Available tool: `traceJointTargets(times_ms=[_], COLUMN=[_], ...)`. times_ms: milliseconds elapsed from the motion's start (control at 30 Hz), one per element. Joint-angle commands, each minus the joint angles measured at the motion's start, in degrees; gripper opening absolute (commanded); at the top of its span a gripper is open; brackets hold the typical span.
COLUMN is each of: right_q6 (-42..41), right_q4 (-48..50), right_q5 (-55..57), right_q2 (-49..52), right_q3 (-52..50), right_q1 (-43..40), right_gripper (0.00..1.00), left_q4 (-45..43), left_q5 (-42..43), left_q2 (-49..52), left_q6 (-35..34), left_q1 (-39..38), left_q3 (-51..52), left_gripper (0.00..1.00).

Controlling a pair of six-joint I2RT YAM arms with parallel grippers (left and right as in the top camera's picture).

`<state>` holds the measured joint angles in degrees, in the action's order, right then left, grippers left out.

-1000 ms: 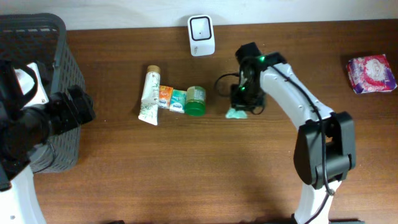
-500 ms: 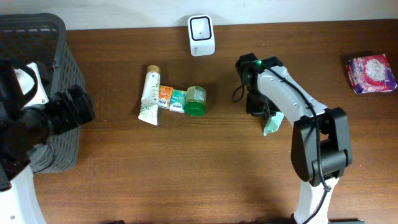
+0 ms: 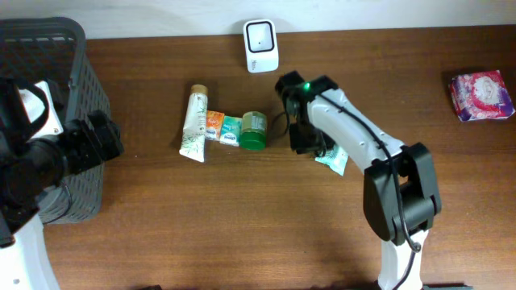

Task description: Scan the item barcode

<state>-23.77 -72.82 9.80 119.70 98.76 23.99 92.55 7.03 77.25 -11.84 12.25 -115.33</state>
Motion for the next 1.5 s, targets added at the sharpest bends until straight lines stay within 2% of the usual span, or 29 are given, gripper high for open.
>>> traceJointTargets(times_ms=[0,33,100,167,333,433,600,667,733,900,1000,1033,1100,1200,1267,1333,1367,1433,1467], right_q6=[2.4,3.2,8.3,16.0,26.4,28.0,27.3,22.1,21.4,21.3,21.3,21.3,21.4,21.9,22.0,21.8,21.8,21.8,21.8], right_q4=[-3.7,-4.6,-4.8,-5.6,-5.9,-2.3,10.0,19.0,23.5,28.3,31.0,31.1,30.3,23.2,16.7,12.5,9.7,7.3,7.2], right_q5=[-0.3,-1.1,-7.1,-19.4,-38.1,-45.4,-51.5,-51.4,-51.8,-51.8,-51.8,-52.0,-53.9,-54.1,-52.5,-52.4,-51.2,-45.3,-43.6], right_q2=[-0.1,-0.1,-0.1,-0.1,-0.1,-0.1,-0.1,0.0,-0.1,-0.1,-0.1,-0.1,-0.1,-0.1,-0.1,-0.1,-0.1,-0.1,-0.1], right_q3=[8.0,9.2,9.3,8.0,1.9,-5.0,-16.2,-21.9,-24.3,-24.6,-24.5,-24.0,-21.6,-13.3,-7.3,-4.6,-4.3,-6.2,-7.5], right_q1=[-5.7,-8.4,-13.4,-21.9,-35.4,-39.5,-38.1,-36.2,-34.0,-27.3,-23.0,-22.0,-21.4,-21.8,-21.8,-21.7,-21.7,-21.7,-21.7], right_gripper=[0.57,0.63,0.64,0.65,0.65,0.60,0.59,0.58,0.53,0.45,0.36,0.29,0.26,0.25,0.41,0.50,0.56,0.60,0.68], left_q4=[0.1,0.1,0.1,0.1,0.1,0.1,0.1,0.1,0.1,0.1,0.1,0.1,0.1,0.1,0.1,0.1,0.1,0.1,0.1], left_q5=[0.0,0.0,0.0,0.0,0.0,0.0,0.0,0.0,0.0,0.0,0.0,0.0,0.0,0.0,0.0,0.0,0.0,0.0,0.0], left_q2=[-0.1,-0.1,-0.1,-0.1,-0.1,-0.1,-0.1,-0.1,-0.1,-0.1,-0.1,-0.1,-0.1,-0.1,-0.1,-0.1,-0.1,-0.1,-0.1], left_q6=[-0.5,-0.5,-0.5,-0.5,-0.5,-0.5,-0.5,-0.5,-0.5,-0.5,-0.5,-0.5,-0.5,-0.5,-0.5,-0.5,-0.5,-0.5,-0.5], left_q1=[0.3,0.3,0.3,0.3,0.3,0.3,0.3,0.3,0.3,0.3,0.3,0.3,0.3,0.3,0.3,0.3,0.3,0.3,0.3], left_q3=[0.1,0.1,0.1,0.1,0.1,0.1,0.1,0.1,0.1,0.1,0.1,0.1,0.1,0.1,0.1,0.1,0.1,0.1,0.1], left_gripper=[0.99,0.99,0.99,0.99,0.99,0.99,0.99,0.99,0.99,0.99,0.99,0.99,0.99,0.99,0.99,0.99,0.99,0.99,0.99])
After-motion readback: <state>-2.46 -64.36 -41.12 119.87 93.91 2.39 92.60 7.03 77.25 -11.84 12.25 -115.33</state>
